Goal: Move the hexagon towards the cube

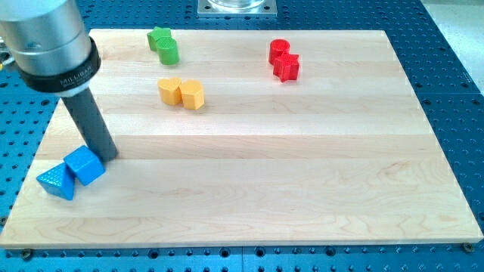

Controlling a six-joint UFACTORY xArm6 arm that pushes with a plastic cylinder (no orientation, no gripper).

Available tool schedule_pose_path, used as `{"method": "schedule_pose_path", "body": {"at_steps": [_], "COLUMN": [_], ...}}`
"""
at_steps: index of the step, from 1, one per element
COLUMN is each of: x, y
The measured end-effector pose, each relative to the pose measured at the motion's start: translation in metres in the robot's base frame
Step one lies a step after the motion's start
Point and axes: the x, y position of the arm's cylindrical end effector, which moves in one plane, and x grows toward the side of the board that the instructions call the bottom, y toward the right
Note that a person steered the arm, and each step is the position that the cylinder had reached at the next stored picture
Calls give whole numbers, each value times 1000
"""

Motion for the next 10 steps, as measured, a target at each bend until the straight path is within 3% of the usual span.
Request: {"method": "schedule_pose_path", "body": {"at_steps": [1,3,5,6,7,8,10], "x": [8,-20,-24,-47,-82,-138,-85], "y": [0,92,115,117,166,176,64]}}
